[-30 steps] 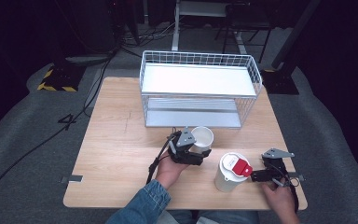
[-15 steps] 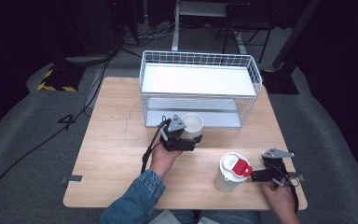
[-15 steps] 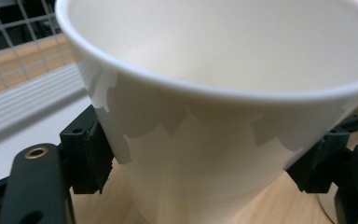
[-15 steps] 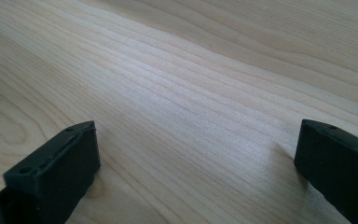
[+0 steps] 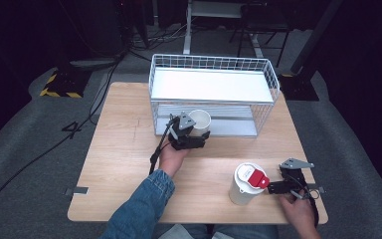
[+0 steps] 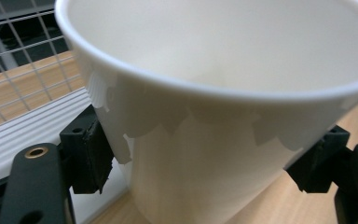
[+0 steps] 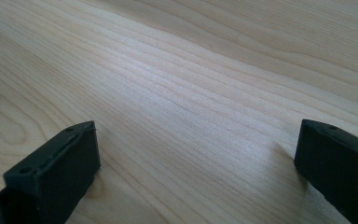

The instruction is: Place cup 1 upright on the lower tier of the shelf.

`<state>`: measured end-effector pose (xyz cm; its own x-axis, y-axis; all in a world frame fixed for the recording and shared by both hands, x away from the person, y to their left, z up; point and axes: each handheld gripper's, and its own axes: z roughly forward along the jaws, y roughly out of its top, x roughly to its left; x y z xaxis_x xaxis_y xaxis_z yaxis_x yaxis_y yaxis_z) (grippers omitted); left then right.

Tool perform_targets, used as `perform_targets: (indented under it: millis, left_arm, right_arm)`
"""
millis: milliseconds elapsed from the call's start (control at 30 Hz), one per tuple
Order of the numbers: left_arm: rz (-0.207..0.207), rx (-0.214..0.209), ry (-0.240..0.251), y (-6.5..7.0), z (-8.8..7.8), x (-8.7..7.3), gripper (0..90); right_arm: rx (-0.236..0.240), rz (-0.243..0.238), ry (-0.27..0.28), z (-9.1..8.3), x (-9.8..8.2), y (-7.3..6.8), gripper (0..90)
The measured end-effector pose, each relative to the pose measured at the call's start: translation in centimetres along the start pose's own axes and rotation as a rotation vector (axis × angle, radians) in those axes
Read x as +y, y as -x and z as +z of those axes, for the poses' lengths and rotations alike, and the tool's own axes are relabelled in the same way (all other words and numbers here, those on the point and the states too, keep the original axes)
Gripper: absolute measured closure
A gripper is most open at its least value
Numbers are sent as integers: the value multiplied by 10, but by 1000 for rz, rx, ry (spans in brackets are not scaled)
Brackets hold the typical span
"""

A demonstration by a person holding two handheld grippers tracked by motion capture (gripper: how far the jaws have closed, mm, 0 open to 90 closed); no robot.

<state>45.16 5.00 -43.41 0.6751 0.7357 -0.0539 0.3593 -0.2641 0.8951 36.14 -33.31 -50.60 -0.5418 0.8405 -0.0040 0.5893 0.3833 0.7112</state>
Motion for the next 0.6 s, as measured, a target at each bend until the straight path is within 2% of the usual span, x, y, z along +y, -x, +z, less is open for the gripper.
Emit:
perform_targets:
  millis: [167, 367, 600]
  left_arm:
    - [4, 19, 9, -8, 11, 3, 221]
    - [-14, 30, 21, -17, 22, 5, 221]
    - [-21, 56, 24, -22, 35, 6, 222]
  right_arm:
    - [0, 0, 0, 0, 0, 0, 3]
    - [0, -1, 1, 0, 0, 0, 3]
    - [0, 0, 0, 0, 0, 0, 3]
